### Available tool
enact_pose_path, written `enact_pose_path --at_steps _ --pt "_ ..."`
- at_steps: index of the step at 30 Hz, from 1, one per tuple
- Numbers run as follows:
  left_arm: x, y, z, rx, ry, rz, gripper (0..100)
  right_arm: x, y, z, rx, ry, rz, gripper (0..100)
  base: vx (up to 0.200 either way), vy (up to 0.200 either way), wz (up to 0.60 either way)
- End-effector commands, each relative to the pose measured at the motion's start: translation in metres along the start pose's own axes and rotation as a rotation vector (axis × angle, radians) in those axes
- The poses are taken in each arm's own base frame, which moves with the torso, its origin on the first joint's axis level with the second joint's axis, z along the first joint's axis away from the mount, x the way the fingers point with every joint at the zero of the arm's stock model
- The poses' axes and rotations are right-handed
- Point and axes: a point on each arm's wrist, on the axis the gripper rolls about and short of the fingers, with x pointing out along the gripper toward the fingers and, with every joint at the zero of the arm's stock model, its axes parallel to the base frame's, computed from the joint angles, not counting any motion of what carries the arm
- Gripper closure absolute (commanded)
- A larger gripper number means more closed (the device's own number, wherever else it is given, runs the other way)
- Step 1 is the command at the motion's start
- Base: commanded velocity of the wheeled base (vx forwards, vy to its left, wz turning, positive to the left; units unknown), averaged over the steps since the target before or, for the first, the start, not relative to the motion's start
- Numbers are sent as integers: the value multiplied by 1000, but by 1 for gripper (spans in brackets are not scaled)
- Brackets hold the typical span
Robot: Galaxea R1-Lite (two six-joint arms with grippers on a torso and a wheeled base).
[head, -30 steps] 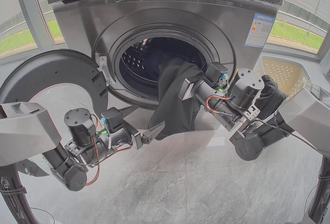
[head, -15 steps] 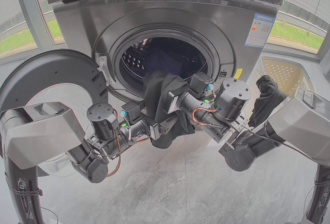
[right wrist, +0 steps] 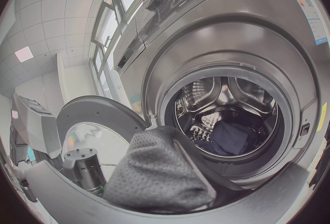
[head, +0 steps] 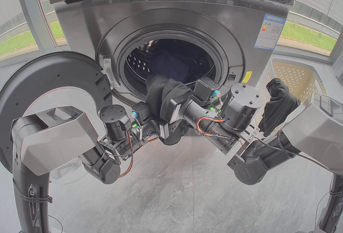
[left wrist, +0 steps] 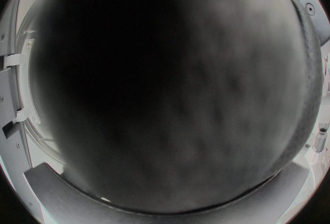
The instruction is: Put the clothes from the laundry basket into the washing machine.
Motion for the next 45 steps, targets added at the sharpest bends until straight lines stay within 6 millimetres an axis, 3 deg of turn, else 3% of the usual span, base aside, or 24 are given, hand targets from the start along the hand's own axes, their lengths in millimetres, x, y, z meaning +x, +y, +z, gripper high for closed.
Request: enact_pose_path --at_steps 1,8,12,14,17,22,27,28,33,36,37,38,41,44,45 --pt "3 2 -4 1 1 7 100 -2 2 5 4 -9 4 100 0 0 0" --pt "8 5 -4 3 -20 15 100 -5 -5 17 6 -28 -15 100 0 0 0" --pt "8 13 6 12 -54 55 100 -13 -24 22 -5 -22 -63 100 0 0 0" --pt "3 18 19 16 -79 71 100 -20 -43 19 -12 4 -113 100 0 0 0" --pt "-4 21 35 26 -112 90 100 -25 -51 9 -15 41 -136 100 0 0 0" --pt "-10 15 53 30 -139 81 100 -25 -50 -18 -11 106 -136 100 0 0 0" --pt "-14 14 56 29 -138 90 100 -24 -43 -19 -3 102 -112 100 0 0 0" --pt "-15 13 55 27 -135 95 100 -23 -40 -19 3 100 -104 0 0 0 0" --pt "-16 14 58 27 -141 99 100 -27 -33 -10 19 87 -87 0 0 0 0" --pt "-23 12 62 23 -135 119 100 -42 -28 -10 20 131 -73 0 0 0 0" --pt "-32 11 67 20 -136 156 100 -61 -17 -14 26 189 -39 0 0 0 0" --pt "-33 10 68 18 -136 160 100 -64 -14 -16 28 200 -31 0 0 0 0" --pt "-58 2 73 4 -111 171 100 -99 4 -28 36 310 48 0 0 0 0" --pt "-74 -6 74 -4 -83 158 100 -113 12 -30 43 341 94 0 0 0 0" --pt "-91 -13 77 -10 -59 149 100 -125 14 -32 46 366 116 0 0 0 0"
